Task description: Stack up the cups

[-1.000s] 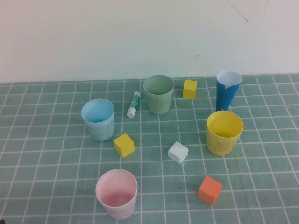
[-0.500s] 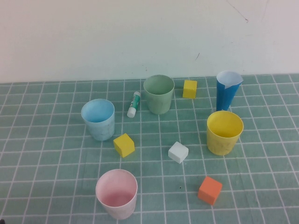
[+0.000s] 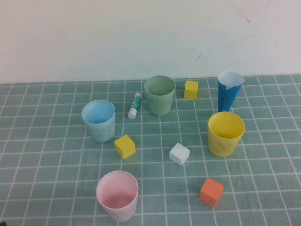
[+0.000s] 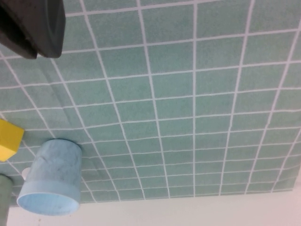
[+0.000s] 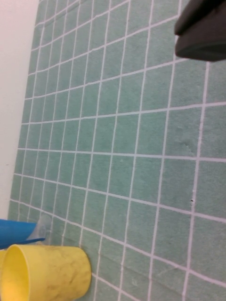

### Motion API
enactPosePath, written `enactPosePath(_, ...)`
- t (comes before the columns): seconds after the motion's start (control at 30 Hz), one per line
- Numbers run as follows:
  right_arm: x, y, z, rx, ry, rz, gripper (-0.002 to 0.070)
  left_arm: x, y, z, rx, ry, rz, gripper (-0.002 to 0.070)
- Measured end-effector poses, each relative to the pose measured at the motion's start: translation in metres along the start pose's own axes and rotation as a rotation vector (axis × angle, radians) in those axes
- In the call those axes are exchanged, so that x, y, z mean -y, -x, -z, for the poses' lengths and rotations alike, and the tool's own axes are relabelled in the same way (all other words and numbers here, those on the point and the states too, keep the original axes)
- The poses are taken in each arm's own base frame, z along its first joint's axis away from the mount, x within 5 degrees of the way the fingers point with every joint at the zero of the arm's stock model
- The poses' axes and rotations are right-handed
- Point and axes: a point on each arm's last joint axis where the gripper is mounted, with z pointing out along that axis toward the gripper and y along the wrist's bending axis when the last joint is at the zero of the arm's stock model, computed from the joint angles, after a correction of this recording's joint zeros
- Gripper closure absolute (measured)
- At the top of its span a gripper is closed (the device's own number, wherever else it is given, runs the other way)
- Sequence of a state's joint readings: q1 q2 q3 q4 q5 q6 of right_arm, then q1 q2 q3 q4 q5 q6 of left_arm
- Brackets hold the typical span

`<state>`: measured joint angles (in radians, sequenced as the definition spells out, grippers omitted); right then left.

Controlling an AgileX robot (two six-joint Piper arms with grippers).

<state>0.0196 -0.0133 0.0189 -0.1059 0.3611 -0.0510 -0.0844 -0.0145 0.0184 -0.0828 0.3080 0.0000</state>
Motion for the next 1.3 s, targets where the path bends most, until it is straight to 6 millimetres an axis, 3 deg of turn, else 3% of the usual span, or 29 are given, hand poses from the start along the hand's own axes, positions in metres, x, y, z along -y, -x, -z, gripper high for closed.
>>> enactPosePath(0.63, 0.000, 0.000, 0.000, 0.000, 0.000, 0.002, 0.0679, 0.001, 0.000, 0.000, 0.000, -0.010, 0.022, 0.0677)
enactPosePath(0.97, 0.000, 0.000, 0.000, 0.000, -0.001, 0.099, 0.0679, 0.001, 0.000, 0.000, -0.002, -0.011, 0.024, 0.0677)
enactPosePath(1.1, 0.003, 0.000, 0.000, -0.002, -0.036, 0.216, 0.0679, 0.001, 0.000, 0.000, -0.002, -0.011, 0.024, 0.0677)
enactPosePath(1.3, 0.003, 0.014, 0.000, 0.172, -0.053, 0.225, 0.0679, 0.000, 0.002, 0.000, 0.031, -0.005, -0.012, 0.0677)
